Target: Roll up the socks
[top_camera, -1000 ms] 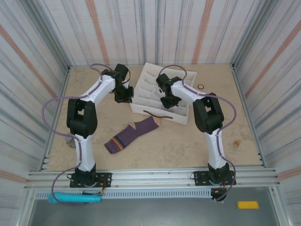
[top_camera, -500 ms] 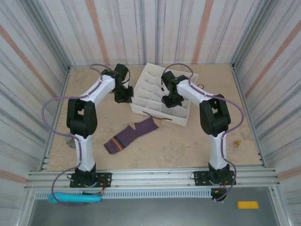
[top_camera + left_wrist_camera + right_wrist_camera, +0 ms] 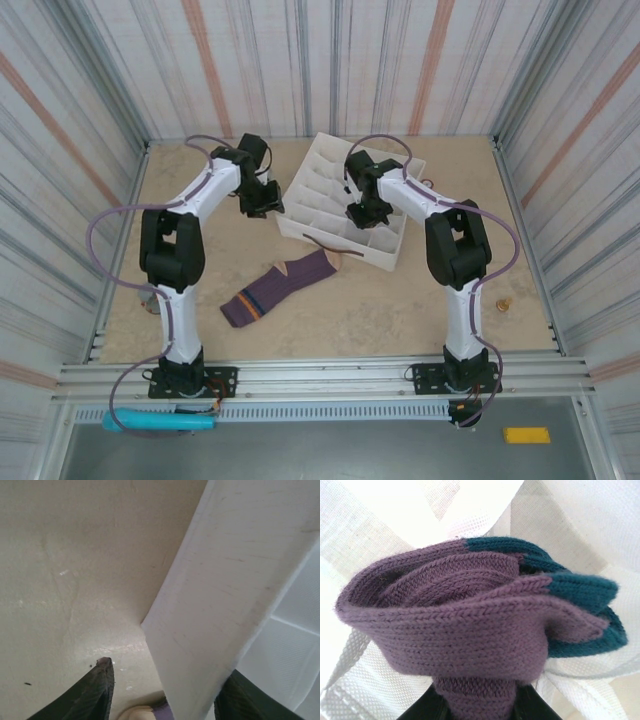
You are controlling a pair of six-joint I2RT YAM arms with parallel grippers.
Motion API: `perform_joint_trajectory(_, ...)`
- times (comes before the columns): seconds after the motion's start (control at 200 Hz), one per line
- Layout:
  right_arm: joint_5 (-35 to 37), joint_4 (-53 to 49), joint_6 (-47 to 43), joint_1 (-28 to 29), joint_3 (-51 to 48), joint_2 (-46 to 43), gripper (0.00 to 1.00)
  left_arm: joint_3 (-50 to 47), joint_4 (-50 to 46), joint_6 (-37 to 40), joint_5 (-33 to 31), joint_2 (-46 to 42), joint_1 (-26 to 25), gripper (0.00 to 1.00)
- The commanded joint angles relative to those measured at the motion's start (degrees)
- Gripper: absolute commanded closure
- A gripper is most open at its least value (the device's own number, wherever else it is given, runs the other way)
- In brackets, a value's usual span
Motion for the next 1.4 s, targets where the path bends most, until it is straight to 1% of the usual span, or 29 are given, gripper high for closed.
perform_joint_trajectory(0.0, 2.57, -1.65, -3.63, -0.59, -1.92, -1.81, 0.93, 3.13, 1.26, 2.85, 0.64, -2.57, 2.26, 0.45)
perform_joint_trajectory(0.115, 2.74, -0.7, -4.73, -0.59, -2.66, -2.87, 0.93, 9.55, 1.63, 6.97, 3.76, -0.64, 2.47, 0.45)
perform_joint_trajectory(0.185, 2.68, -0.55, -4.97, -0.59, -2.66, -2.89, 0.93, 14.47, 0.15, 8.75, 5.53, 1.62, 2.53, 0.46)
perform_joint_trajectory(0.301, 2.57, -0.48, -4.97, -0.61, -2.65, -2.63, 0.93, 20.06, -1.06, 11.28, 6.59, 5.45, 2.06, 0.47)
perform_joint_trajectory(0.436, 2.71, -0.46, -5.0, -0.51, -2.7, -2.23, 0.93, 23.23, -2.78, 13.61, 6.74, 8.45, 0.63, 0.53)
perform_joint_trajectory(0.536, 2.63, -0.3, -5.09, -0.42, -2.6, -2.08, 0.93, 22.85, -2.99, 15.01, 5.02, 9.19, -1.31, 0.54)
perform_joint_trajectory(0.656, 2.51, 0.25, -5.63, -0.22, -2.58, -2.32, 0.93, 23.13, -3.38, 16.23, 1.16, 10.66, -3.57, 0.55)
perform_joint_trajectory(0.766, 2.66, 0.35, -6.17, 0.02, -2.57, -2.54, 0.93, 24.1, -4.33, 16.69, -1.32, 12.3, -4.69, 0.6)
perform_joint_trajectory(0.927, 2.48, 0.56, -6.82, 0.05, -3.01, -2.62, 0.93, 24.21, -5.6, 16.42, -5.58, 13.63, -5.78, 0.75)
perform_joint_trajectory(1.102, 1.79, 0.17, -7.44, 0.11, -3.06, -2.96, 0.91, 20.73, -6.13, 14.23, -8.86, 12.47, -6.23, 1.0)
perform_joint_trajectory(1.307, 1.57, -1.32, -7.45, 0.02, -1.34, -2.69, 0.84, 11.46, -2.25, 8.54, -12.89, 6.63, -6.23, 1.0)
perform_joint_trajectory(1.393, 0.96, -2.06, -7.54, 0.02, -0.19, -2.59, 0.8, 8.71, -0.86, 6.7, -12.99, 4.81, -6.23, 1.0)
